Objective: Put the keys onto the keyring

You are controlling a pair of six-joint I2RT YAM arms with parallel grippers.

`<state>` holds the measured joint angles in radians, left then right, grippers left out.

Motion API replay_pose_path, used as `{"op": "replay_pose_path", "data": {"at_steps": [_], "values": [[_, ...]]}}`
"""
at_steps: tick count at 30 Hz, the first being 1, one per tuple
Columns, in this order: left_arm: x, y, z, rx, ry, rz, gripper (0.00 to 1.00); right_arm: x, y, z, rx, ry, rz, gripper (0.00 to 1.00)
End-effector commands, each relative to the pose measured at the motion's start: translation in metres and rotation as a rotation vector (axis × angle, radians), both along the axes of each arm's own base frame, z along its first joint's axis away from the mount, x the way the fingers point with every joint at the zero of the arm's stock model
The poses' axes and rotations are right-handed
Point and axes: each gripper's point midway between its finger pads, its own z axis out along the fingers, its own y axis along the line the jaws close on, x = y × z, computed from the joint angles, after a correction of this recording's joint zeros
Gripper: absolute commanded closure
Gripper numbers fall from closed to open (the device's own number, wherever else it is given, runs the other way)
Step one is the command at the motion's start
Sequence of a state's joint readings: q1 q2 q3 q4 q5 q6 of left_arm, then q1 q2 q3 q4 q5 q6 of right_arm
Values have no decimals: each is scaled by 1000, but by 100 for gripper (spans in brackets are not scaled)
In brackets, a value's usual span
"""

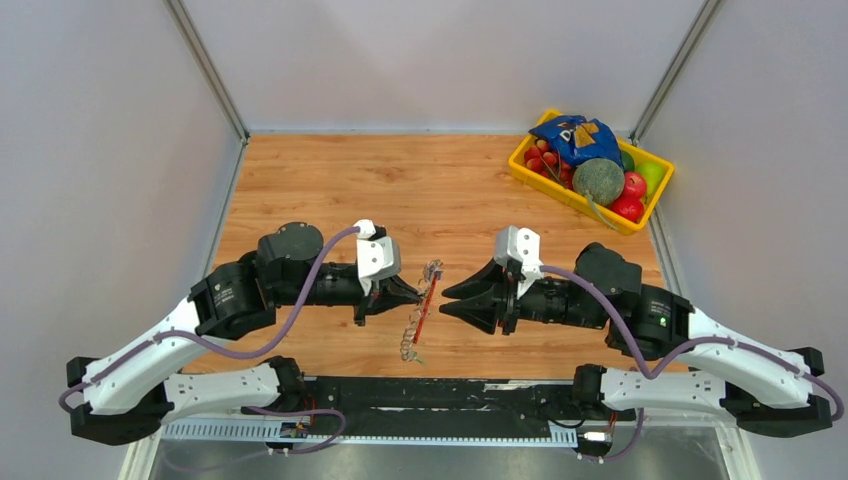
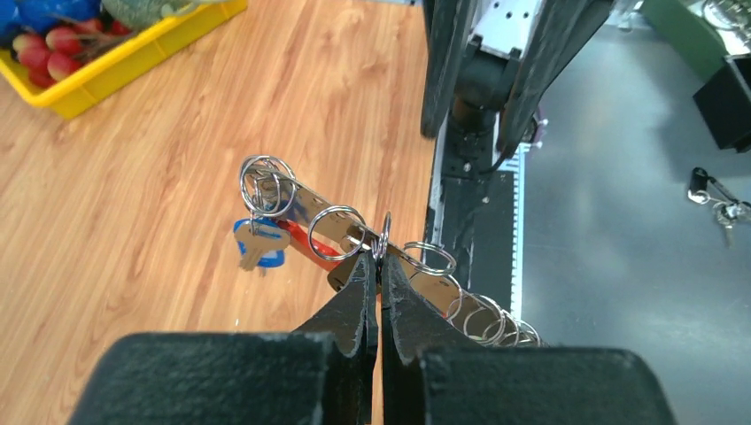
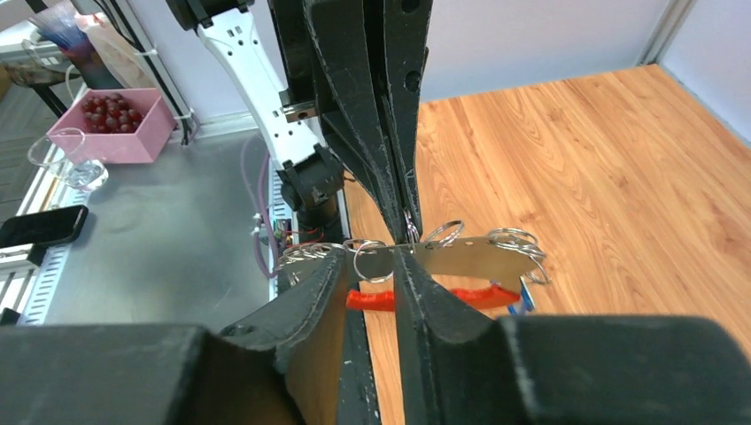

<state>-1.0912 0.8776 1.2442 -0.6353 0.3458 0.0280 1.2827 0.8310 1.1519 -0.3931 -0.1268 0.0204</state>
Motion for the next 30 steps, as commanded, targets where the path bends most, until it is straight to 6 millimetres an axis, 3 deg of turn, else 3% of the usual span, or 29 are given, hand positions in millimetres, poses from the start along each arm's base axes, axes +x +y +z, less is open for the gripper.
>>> {"op": "replay_pose_path", "data": {"at_steps": [1, 8, 19, 30], "values": [[11, 8, -4, 80, -17, 57, 100, 6, -18, -6, -95, 10, -61, 67], [11, 10, -23, 207, 16, 45, 100, 3, -12, -20, -198, -44, -7, 52], [4, 8, -38, 273, 33, -16, 100, 3, 13, -48, -323, -187, 116, 49], [-13, 1, -45, 285, 44, -99, 100, 7, 27, -50, -299, -272, 142, 50]]}}
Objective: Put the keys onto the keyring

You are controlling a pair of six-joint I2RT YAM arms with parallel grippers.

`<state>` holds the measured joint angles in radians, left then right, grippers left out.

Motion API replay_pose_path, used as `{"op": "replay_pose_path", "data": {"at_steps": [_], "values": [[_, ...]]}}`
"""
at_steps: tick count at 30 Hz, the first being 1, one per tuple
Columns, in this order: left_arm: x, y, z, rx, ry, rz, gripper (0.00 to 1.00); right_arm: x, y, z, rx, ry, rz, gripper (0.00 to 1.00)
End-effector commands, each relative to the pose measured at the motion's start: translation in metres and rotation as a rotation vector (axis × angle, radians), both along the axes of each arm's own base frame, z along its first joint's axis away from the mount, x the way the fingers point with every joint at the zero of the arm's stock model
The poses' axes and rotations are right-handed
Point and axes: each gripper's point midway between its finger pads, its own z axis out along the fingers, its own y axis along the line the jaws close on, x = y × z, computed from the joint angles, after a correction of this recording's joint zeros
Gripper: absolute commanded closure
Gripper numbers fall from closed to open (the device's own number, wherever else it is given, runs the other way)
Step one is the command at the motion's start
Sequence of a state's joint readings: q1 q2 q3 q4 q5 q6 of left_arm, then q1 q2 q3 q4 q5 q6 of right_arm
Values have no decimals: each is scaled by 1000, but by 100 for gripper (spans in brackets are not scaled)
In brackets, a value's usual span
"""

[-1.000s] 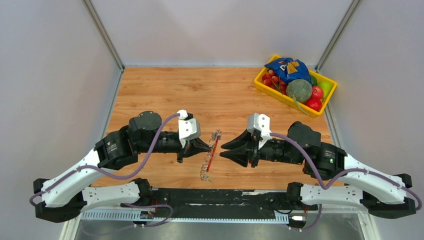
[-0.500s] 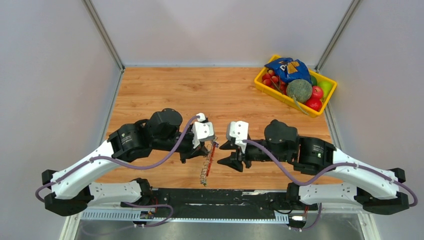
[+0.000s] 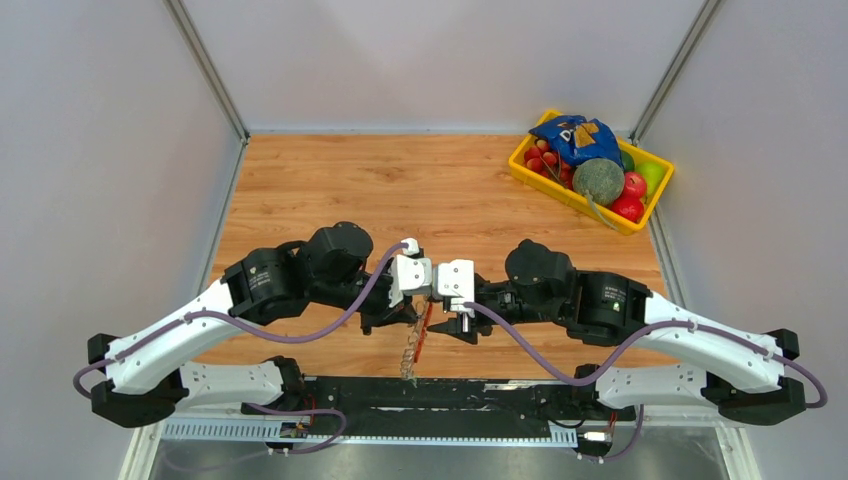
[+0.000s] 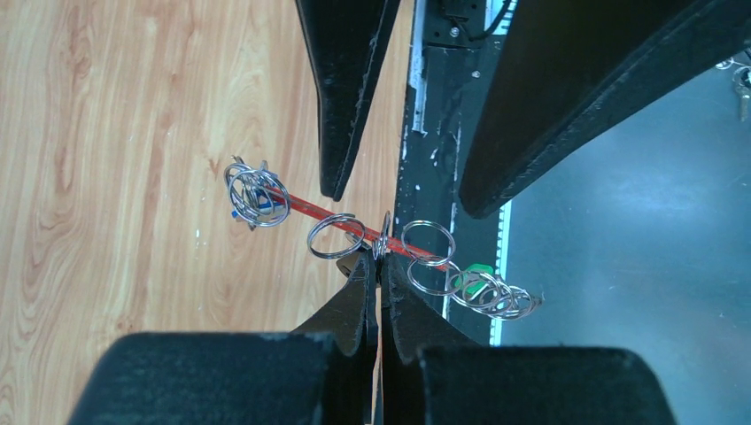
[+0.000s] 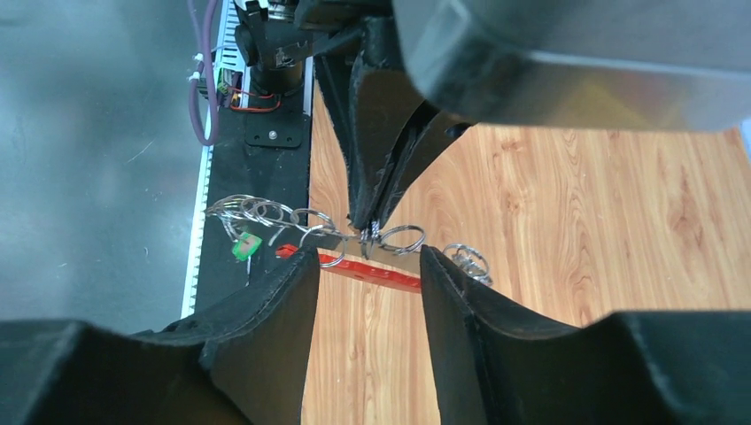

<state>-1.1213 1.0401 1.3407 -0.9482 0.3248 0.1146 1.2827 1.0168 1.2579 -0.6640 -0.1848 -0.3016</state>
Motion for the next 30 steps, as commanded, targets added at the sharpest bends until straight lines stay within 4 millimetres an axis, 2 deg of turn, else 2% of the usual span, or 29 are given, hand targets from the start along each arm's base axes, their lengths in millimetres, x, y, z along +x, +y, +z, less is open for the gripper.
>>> {"op": "replay_pose_path", "data": {"at_steps": [1, 13, 21, 30], "values": [[-8, -7, 20, -71, -28, -58, 100, -2, 11, 18, 71, -56, 44, 52], [-11, -7, 24, -96, -35, -72, 100, -5, 23, 7, 51, -31, 74, 60], [-11, -5, 28, -115, -48, -67, 100, -6, 25, 2, 39, -16, 82, 70], [-13, -3, 34, -141, -57, -70, 100, -5, 27, -5, 20, -2, 71, 71]]}}
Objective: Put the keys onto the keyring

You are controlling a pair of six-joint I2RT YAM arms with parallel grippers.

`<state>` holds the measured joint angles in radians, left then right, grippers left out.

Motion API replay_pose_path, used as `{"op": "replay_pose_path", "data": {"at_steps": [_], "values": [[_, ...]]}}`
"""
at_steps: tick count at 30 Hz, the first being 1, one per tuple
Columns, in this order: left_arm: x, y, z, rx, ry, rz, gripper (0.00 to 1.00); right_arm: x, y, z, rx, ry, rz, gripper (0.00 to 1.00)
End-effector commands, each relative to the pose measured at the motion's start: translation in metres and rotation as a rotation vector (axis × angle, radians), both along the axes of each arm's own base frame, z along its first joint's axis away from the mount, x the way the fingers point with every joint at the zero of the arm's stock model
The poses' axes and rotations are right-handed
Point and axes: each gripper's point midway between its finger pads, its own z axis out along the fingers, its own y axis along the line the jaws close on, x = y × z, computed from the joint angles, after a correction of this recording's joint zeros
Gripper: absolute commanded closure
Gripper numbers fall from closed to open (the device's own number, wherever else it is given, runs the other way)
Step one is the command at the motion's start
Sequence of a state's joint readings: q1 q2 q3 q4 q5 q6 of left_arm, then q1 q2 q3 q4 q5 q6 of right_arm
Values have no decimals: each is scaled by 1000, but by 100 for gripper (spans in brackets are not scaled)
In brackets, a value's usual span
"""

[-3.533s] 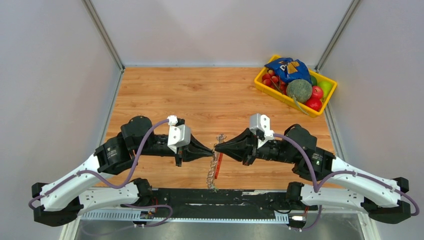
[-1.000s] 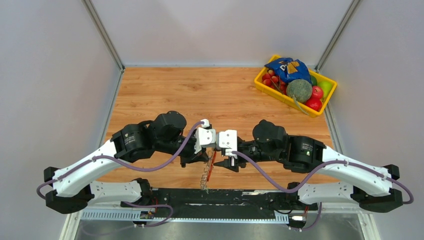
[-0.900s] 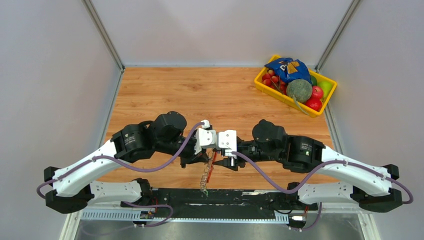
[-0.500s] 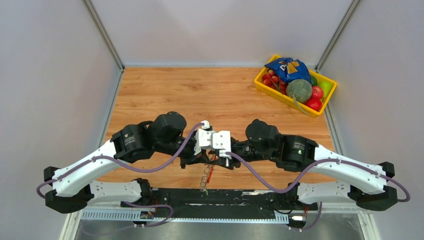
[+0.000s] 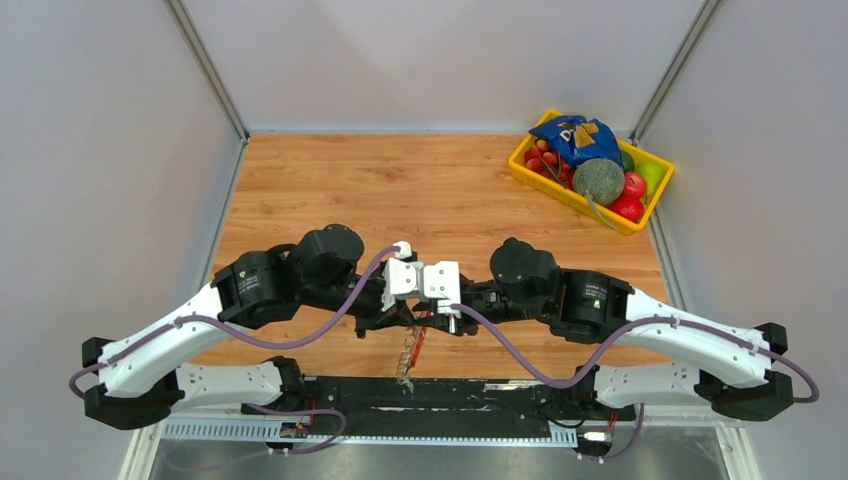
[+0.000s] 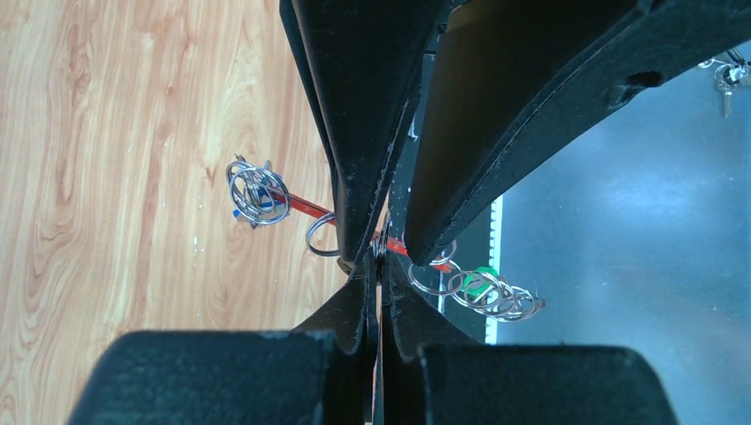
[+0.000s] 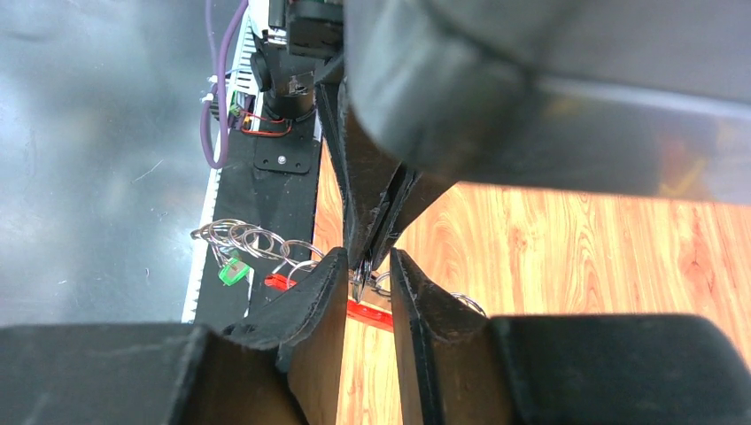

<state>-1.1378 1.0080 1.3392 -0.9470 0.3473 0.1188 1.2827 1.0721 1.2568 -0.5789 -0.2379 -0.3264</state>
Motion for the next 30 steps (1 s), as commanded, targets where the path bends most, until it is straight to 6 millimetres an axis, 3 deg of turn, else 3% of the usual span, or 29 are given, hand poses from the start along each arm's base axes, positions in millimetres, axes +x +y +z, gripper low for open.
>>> {"op": "replay_pose_path", "data": {"at_steps": [1, 30], "values": [[-2, -6, 27, -111, -51, -34, 100, -3, 4, -7, -13, 11, 14, 72], [-4, -4, 37, -161, -75, -34, 100, -3, 5, -16, -35, 24, 12, 76]]}}
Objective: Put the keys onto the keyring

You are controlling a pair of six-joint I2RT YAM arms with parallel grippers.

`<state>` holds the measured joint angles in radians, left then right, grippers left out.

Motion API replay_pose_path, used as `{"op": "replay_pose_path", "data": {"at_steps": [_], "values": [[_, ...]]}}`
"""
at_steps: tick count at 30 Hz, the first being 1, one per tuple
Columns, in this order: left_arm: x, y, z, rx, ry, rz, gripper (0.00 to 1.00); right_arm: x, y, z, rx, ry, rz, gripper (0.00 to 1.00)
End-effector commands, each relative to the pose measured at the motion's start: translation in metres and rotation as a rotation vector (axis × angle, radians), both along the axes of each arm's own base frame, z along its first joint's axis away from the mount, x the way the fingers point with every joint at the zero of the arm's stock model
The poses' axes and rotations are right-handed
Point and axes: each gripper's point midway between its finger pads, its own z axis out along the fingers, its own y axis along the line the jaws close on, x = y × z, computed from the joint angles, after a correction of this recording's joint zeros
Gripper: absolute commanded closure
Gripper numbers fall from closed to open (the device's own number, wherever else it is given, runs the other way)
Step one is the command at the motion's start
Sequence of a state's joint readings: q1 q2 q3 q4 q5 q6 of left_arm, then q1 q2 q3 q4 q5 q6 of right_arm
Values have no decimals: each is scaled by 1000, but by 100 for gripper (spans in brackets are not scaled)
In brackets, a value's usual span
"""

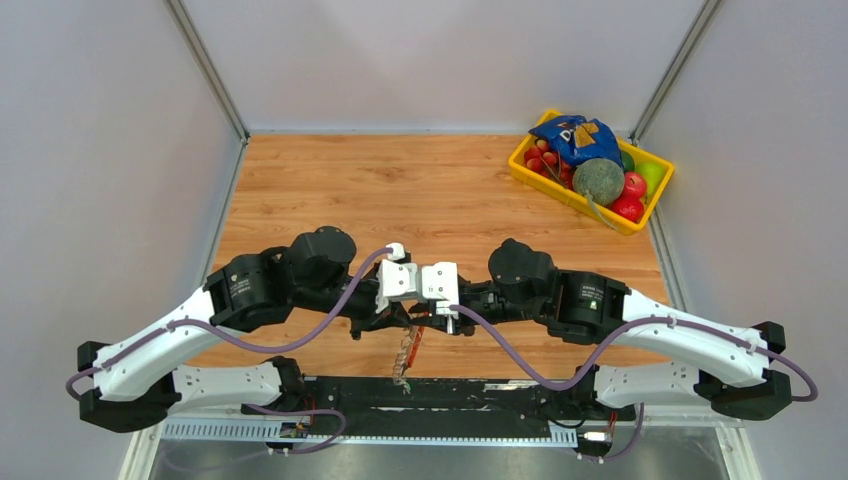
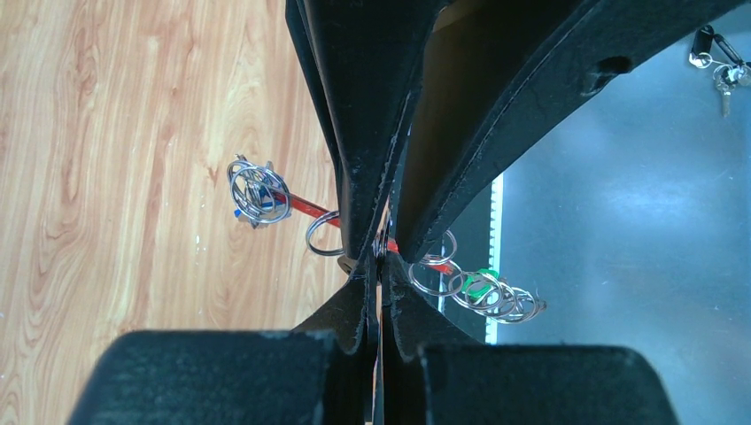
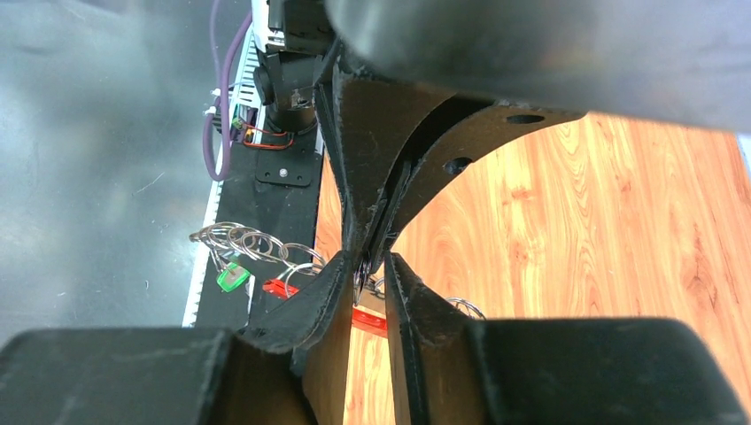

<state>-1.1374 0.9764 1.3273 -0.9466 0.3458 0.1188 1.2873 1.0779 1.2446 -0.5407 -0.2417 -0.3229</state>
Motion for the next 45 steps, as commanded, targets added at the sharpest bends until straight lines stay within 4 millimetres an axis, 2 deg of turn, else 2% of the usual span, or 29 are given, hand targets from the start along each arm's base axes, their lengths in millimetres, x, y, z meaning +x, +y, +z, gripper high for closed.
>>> {"op": "replay_pose_path", "data": {"at_steps": [1, 6, 13, 24, 27, 41, 45], "values": [[-1, -9, 34, -144, -67, -35, 100, -3, -1, -18, -55, 25, 4, 75], [-2, -8, 37, -158, -72, -37, 100, -3, -5, -11, -25, 25, -2, 72], [-3, -8, 37, -165, -73, -40, 100, -7, -9, 15, 85, 33, -8, 61], [-4, -8, 36, -170, -73, -45, 100, -8, -6, 31, 153, 41, -10, 60], [-4, -8, 37, -173, -72, -46, 100, -6, -3, 30, 149, 41, -14, 60], [-6, -5, 39, -187, -80, -50, 100, -6, 5, 28, 142, 43, -2, 76], [-6, -5, 39, -188, -79, -50, 100, -6, 4, 32, 155, 44, -5, 76]]}}
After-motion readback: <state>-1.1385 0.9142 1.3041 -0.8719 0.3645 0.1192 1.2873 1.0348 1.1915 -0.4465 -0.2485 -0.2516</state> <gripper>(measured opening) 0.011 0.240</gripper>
